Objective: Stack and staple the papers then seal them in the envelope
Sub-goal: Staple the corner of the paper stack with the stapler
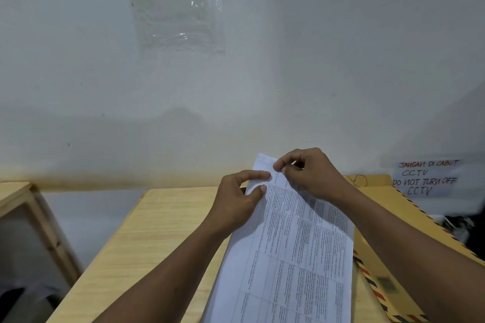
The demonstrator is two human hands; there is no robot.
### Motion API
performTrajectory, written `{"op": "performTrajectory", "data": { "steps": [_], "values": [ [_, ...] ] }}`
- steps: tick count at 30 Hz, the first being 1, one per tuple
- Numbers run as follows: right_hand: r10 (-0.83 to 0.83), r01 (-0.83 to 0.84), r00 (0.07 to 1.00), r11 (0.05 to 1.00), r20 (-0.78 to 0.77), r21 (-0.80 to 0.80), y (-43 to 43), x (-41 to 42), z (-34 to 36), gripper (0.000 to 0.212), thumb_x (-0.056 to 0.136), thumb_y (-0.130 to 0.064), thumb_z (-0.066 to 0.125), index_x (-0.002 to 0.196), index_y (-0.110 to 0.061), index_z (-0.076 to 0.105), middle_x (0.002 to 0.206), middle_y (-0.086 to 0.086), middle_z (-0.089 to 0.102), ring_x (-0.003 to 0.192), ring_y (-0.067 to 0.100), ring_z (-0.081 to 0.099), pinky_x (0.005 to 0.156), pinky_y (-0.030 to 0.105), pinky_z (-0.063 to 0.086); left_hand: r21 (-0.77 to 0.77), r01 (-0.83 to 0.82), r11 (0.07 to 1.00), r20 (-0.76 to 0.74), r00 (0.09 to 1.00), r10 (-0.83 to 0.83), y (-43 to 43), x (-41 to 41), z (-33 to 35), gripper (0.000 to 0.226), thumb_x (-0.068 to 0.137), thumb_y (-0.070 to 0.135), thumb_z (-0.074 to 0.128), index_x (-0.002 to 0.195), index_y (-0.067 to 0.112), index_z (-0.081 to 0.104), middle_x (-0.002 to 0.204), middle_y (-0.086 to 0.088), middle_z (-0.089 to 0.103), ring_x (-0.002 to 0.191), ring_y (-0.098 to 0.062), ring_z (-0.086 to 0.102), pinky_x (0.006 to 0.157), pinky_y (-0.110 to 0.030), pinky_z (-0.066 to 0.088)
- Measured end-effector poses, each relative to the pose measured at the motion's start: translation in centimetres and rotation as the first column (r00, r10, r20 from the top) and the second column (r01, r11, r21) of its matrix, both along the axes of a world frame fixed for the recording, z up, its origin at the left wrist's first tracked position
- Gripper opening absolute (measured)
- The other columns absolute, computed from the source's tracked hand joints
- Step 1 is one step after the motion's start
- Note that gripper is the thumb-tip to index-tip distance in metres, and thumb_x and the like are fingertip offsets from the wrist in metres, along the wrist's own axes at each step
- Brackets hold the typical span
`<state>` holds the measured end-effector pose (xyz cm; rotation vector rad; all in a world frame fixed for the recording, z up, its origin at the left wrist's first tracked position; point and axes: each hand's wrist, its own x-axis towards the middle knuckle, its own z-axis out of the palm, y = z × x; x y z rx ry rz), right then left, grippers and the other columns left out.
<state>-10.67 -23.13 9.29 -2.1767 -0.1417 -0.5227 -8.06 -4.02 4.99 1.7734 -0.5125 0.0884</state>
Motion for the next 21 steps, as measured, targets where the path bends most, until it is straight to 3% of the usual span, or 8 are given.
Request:
{"op": "performTrajectory", "data": {
  "steps": [5, 11, 15, 18, 21],
  "values": [
    [-0.002, 0.003, 1.0, 0.998, 0.001, -0.059, 0.0, 0.3, -0.3, 0.027, 0.089, -0.002, 0.057, 0.09, -0.018, 0.08, 0.077, -0.018, 0.069, 0.062, -0.012, 0.058, 0.056, 0.006, 0.04, 0.005, -0.035, 0.999, 0.029, 0.999, 0.034, -0.3, 0.2, -0.6, 0.023, 0.092, 0.017, 0.07, 0.107, 0.033, 0.077, 0.123, 0.013, 0.069, 0.092, -0.011, 0.072, 0.077, -0.031, 0.063],
    [-0.011, 0.011, 1.0, 0.999, -0.016, -0.043, -0.4, 0.4, -1.0, 0.024, 0.091, -0.005, 0.058, 0.089, -0.018, 0.078, 0.059, -0.024, 0.065, 0.054, -0.006, 0.058, 0.055, 0.007, 0.04, 0.0, -0.038, 0.999, 0.009, 0.999, 0.038, -0.4, 0.4, -0.9, 0.023, 0.091, 0.018, 0.072, 0.107, 0.033, 0.077, 0.124, 0.012, 0.069, 0.095, -0.017, 0.073, 0.078, -0.032, 0.063],
    [-0.026, 0.028, 0.999, 0.999, 0.03, -0.046, -0.7, 0.6, -1.4, 0.014, 0.088, -0.012, 0.067, 0.094, -0.023, 0.074, 0.089, -0.013, 0.071, 0.076, -0.001, 0.062, 0.069, 0.014, 0.043, -0.021, -0.032, 0.999, -0.006, 0.999, 0.032, -0.5, 0.5, -1.1, 0.024, 0.091, 0.016, 0.072, 0.106, 0.034, 0.076, 0.123, 0.011, 0.07, 0.095, -0.017, 0.073, 0.079, -0.034, 0.063],
    [-0.027, 0.028, 0.999, 0.999, 0.037, -0.017, -0.8, 0.7, -1.5, 0.013, 0.087, -0.012, 0.069, 0.093, -0.022, 0.073, 0.091, -0.009, 0.072, 0.08, 0.005, 0.064, 0.073, 0.018, 0.046, -0.015, -0.032, 0.999, 0.01, 0.999, 0.032, -0.5, 0.3, -1.1, 0.024, 0.091, 0.014, 0.071, 0.104, 0.033, 0.076, 0.121, 0.012, 0.069, 0.095, -0.015, 0.072, 0.073, -0.026, 0.06],
    [-0.028, 0.028, 0.999, 1.0, 0.043, 0.003, -0.7, 0.8, -1.3, 0.012, 0.087, -0.011, 0.069, 0.092, -0.021, 0.074, 0.09, -0.008, 0.073, 0.082, 0.006, 0.066, 0.074, 0.019, 0.05, -0.03, -0.03, 0.999, 0.016, 0.999, 0.03, -0.5, 0.3, -1.2, 0.025, 0.09, 0.012, 0.07, 0.1, 0.034, 0.076, 0.119, 0.01, 0.07, 0.096, -0.015, 0.073, 0.076, -0.032, 0.062]
  ]
}}
